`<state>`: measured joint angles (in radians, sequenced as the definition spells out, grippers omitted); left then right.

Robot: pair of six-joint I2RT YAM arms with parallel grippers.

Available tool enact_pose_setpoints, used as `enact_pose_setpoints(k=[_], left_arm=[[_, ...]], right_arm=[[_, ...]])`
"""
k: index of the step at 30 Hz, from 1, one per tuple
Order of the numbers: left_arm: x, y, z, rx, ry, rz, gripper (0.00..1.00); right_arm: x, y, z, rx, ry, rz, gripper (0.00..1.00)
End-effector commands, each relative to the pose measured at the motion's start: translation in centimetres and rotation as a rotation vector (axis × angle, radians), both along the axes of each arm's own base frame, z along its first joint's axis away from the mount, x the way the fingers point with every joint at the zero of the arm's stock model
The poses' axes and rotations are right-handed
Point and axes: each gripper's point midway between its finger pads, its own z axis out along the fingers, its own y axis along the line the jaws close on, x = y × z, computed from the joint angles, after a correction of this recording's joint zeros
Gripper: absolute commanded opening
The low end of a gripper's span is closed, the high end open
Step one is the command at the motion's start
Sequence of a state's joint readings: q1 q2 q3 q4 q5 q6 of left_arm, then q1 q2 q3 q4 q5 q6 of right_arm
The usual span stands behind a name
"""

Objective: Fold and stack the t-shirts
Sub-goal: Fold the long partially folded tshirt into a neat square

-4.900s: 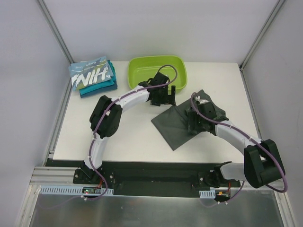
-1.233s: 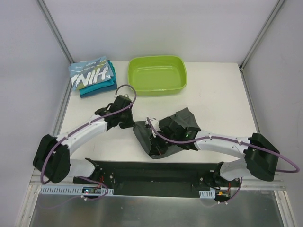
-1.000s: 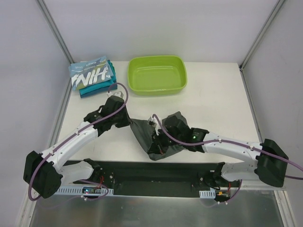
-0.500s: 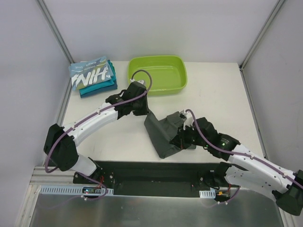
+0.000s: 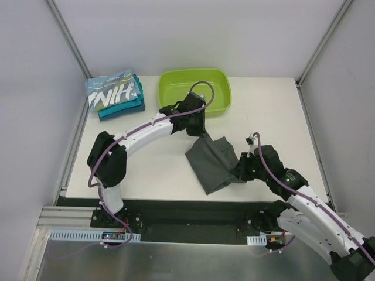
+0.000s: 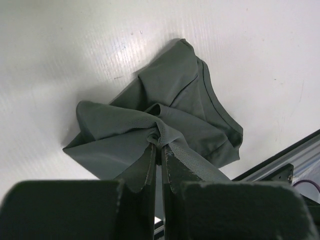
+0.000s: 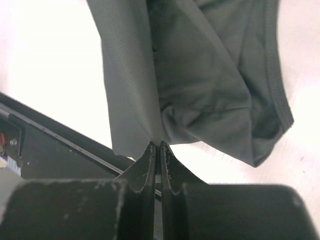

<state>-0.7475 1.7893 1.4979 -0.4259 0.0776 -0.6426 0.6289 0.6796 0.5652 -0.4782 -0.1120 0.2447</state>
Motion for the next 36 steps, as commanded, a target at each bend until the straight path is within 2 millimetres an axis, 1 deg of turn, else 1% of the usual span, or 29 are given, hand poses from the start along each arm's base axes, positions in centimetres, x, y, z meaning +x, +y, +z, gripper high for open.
enact_pose_setpoints(k=[1, 5, 7, 10, 14, 16, 18, 20, 21, 23, 26, 28, 30, 31, 32, 33, 36], left_arm=[[2.3, -2.1, 0.6, -0.015, -0.054, -0.022, 0.00], [3.3, -4.6, -0.2, -0.025, -0.050, -0.054, 0.00], [3.8, -5.6, -0.7, -0.029, -0.049, -0.056, 0.00], [4.7, -6.8, -1.2, -0.034, -0.055, -0.054, 0.00], [6.2, -8.0, -2.4, -0.037, -0.069, -0.031, 0.00], [6.7, -9.0, -2.9, -0.056, -0.067, -0.036, 0.00], [7.2, -10.1, -4.0, -0.068, -0.068, -0.049, 0.00], [7.3, -10.5, -4.9, -0.067, -0.057, -0.052, 0.00], [7.1, -10.4, -5.5, -0.064, -0.037, -0.051, 0.00], [6.4, -10.3, -7.1, -0.063, 0.008, -0.051, 0.00], [4.4, -10.4, -10.0, -0.050, 0.089, -0.092, 0.00], [2.6, -9.6, -11.9, -0.029, 0.154, -0.093, 0.00], [1.2, -8.2, -13.1, 0.012, 0.180, -0.090, 0.00], [0.4, -7.1, -13.7, 0.036, 0.197, -0.080, 0.00], [-0.2, -6.1, -13.8, 0.054, 0.204, -0.066, 0.00], [-1.5, -4.5, -14.5, 0.088, 0.222, -0.050, 0.00], [-3.8, -0.7, -14.3, 0.148, 0.222, -0.013, 0.00]], right_arm=[[-0.7, -2.5, -2.7, -0.067, 0.102, -0.101, 0.00], [0.0, -3.7, -3.5, -0.102, 0.100, -0.154, 0.00], [0.5, -4.7, -3.9, -0.130, 0.088, -0.195, 0.00], [1.5, -6.6, -4.5, -0.188, 0.071, -0.281, 0.00], [2.7, -7.8, -5.6, -0.206, 0.075, -0.350, 0.00], [3.2, -8.4, -6.2, -0.209, 0.077, -0.378, 0.00], [3.9, -9.0, -6.5, -0.222, 0.075, -0.398, 0.01], [4.0, -9.0, -6.9, -0.238, 0.108, -0.374, 0.01], [3.8, -8.5, -7.5, -0.239, 0.142, -0.342, 0.01], [3.5, -6.9, -8.0, -0.188, 0.175, -0.265, 0.00], [3.5, -6.1, -9.0, -0.159, 0.207, -0.245, 0.00], [3.1, -5.4, -9.4, -0.137, 0.234, -0.218, 0.00], [2.7, -5.0, -9.6, -0.122, 0.248, -0.198, 0.00], [2.5, -4.7, -9.5, -0.115, 0.253, -0.190, 0.00], [2.3, -4.5, -9.5, -0.106, 0.260, -0.179, 0.00], [1.9, -4.1, -9.5, -0.095, 0.270, -0.171, 0.01], [0.5, -2.3, -9.1, -0.062, 0.284, -0.096, 0.00]])
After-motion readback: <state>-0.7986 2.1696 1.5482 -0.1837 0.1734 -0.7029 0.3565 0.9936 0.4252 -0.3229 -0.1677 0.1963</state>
